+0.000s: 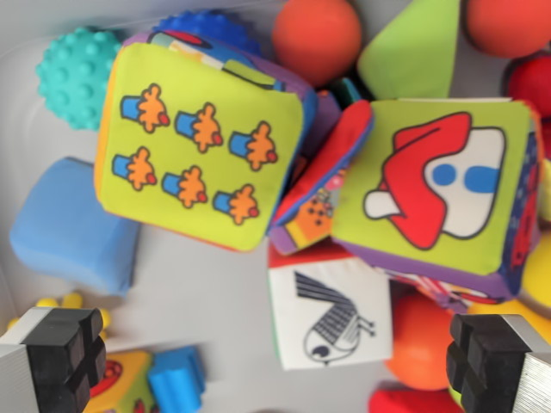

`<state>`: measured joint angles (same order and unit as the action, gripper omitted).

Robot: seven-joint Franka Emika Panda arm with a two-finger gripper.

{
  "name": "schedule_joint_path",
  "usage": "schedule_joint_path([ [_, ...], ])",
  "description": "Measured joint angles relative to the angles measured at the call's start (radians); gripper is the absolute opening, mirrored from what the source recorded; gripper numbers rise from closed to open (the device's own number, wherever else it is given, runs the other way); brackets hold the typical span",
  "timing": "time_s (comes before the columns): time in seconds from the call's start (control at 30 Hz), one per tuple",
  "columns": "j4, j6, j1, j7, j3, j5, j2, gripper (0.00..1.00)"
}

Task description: Pick an object from the bin

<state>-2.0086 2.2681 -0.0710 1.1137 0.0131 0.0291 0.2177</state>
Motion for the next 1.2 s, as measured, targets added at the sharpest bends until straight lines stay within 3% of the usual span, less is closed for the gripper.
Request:
schedule_joint_path([
  [1.2, -0.01, 0.177, -0.134, 0.385, -0.001, 0.001, 0.198, 1.0],
])
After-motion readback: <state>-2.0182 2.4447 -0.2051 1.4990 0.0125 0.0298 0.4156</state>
